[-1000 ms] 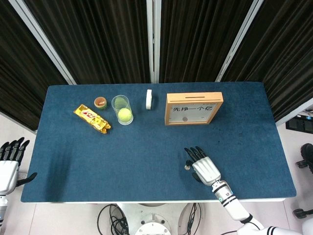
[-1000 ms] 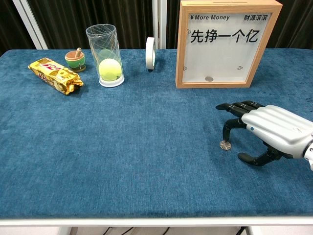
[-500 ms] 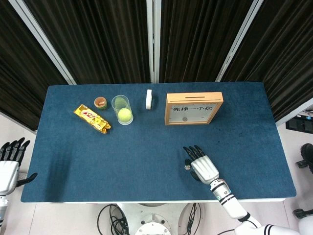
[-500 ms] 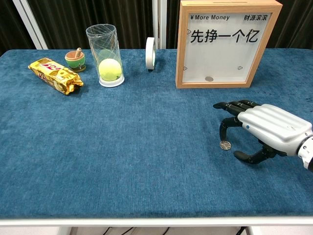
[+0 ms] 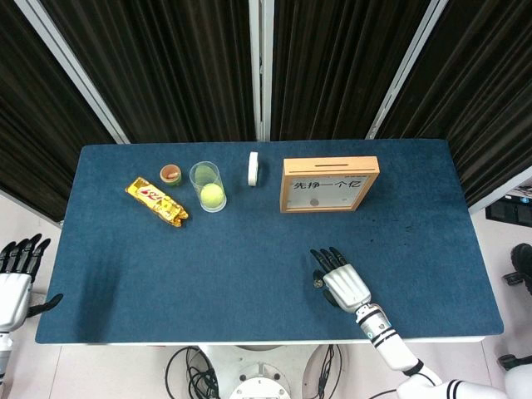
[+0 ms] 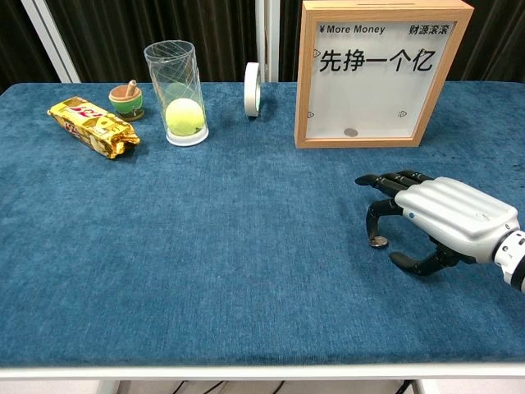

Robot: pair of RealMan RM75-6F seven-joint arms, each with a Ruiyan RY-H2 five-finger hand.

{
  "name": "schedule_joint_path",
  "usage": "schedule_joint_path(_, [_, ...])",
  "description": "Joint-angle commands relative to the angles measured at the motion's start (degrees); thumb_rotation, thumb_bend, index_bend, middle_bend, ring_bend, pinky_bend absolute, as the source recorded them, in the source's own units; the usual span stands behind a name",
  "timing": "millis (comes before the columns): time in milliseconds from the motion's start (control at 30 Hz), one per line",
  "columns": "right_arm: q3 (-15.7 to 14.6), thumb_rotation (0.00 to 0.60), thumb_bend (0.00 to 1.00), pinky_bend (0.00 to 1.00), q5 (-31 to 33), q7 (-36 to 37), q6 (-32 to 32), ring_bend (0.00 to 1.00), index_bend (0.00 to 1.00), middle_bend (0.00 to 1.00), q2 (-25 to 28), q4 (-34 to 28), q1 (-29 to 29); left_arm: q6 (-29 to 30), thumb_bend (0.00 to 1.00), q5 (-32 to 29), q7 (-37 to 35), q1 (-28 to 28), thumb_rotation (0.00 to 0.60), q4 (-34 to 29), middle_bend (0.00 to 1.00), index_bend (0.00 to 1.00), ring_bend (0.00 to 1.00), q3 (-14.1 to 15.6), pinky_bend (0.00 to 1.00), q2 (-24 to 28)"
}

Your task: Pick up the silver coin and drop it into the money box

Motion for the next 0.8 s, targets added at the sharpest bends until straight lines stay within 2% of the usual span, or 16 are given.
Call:
schedule_joint_path(33, [0.05,0.6,0.3,0.0,0.14,-0.05,0.09,0.0,0.46,0.0,-0.21,0.18,0.03,-0.03,0.12,0.02,-0.12,-0.02,0.6,0.13,0.0,0.05,0.0,0.01,0.0,-0.03])
schedule_joint_path(267, [0.15,0.6,0.32,0.0,0.63,-0.43,0.42,0.0,0.54,0.0,-0.9,0.85,0.04,-0.06,0.12,0.08,-0.65,-0.05,0.6,0.4,0.0,0.05,0.0,0.0,0.0,0.03])
schedule_joint_path(500, [0.06,0.6,0.32,0.0,0.72,-0.75,0.7,0.0,0.56,0.0,-1.07,1.16,0.1,-0.03,0.12,0.18,-0.88,-0.07,0.6,0.52,0.0,0.05,0.0,0.01,0.0,0.06])
schedule_joint_path(800, [-0.21,0.6,0.32,0.0,0.71,-0.87,1.05,0.0,0.46,0.0,-0.54,0.81,0.03,0.1,0.12,0.42,-0.46,-0.15,0.6,0.05,0.0,0.05,0.0,0.02,0.0,0.21])
